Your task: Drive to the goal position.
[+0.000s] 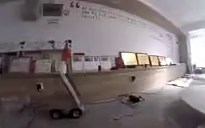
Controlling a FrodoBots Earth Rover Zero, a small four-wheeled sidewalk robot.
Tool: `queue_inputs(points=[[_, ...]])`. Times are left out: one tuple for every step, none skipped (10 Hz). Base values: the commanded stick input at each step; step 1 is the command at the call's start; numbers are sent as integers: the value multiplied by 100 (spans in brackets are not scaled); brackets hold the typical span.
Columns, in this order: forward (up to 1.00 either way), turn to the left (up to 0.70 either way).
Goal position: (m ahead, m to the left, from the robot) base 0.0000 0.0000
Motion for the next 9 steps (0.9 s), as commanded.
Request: queue_inputs(points=[[45,-27],[45,-27],[45,-25],[45,-6],[45,0],[45,0],[45,0],[45,0],[45,0]])
